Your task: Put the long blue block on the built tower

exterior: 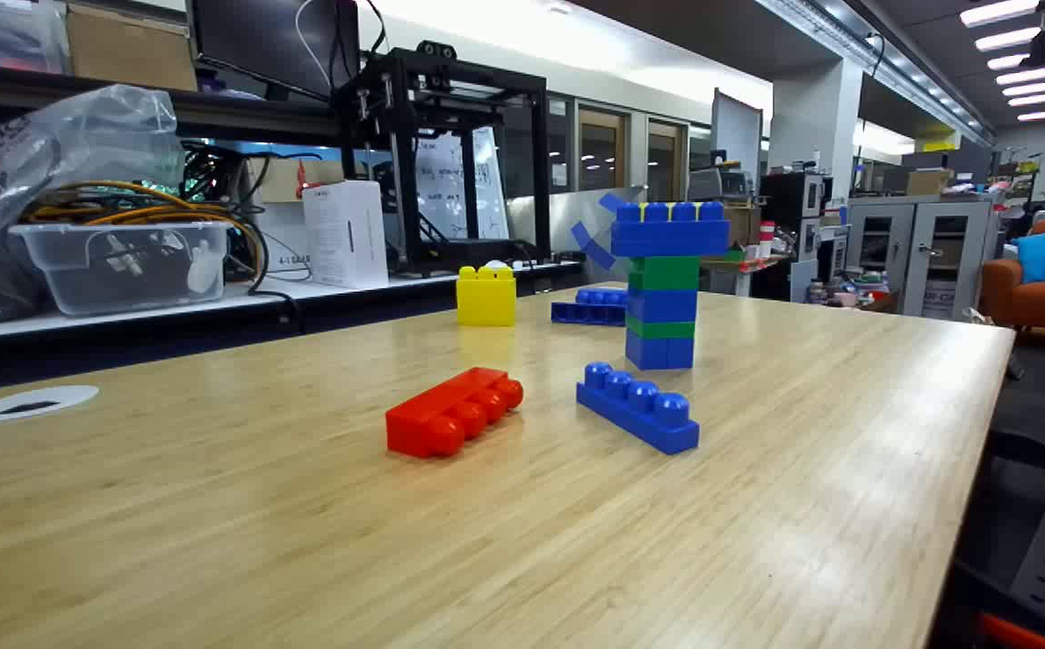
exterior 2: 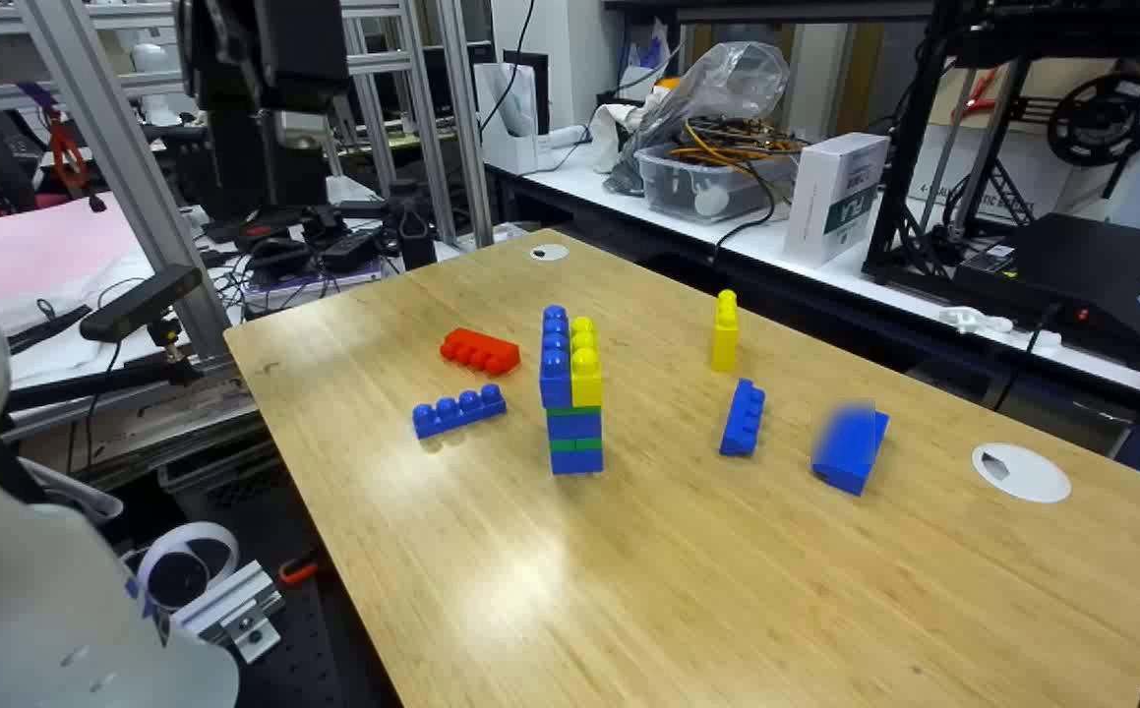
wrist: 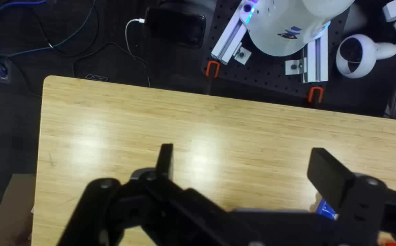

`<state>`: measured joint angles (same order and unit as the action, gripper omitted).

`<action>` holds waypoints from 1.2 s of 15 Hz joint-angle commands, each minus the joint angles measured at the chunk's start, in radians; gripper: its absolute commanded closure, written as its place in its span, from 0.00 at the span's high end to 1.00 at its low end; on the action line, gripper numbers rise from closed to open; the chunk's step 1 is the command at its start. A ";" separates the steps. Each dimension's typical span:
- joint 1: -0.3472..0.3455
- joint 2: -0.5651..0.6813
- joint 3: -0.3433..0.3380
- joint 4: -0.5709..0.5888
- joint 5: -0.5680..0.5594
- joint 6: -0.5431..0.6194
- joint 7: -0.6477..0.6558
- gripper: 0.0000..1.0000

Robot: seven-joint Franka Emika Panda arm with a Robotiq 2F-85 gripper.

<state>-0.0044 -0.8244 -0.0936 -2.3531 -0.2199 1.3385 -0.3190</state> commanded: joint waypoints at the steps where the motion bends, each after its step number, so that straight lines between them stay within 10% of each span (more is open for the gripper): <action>1: 0.023 0.000 -0.014 0.003 -0.008 -0.005 0.013 1.00; 9: 0.051 0.053 -0.005 -0.056 0.107 0.054 0.076 1.00; 18: 0.109 0.200 0.152 -0.242 0.205 0.350 0.264 1.00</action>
<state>0.0998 -0.6616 0.0255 -2.5745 -0.0253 1.6309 -0.0927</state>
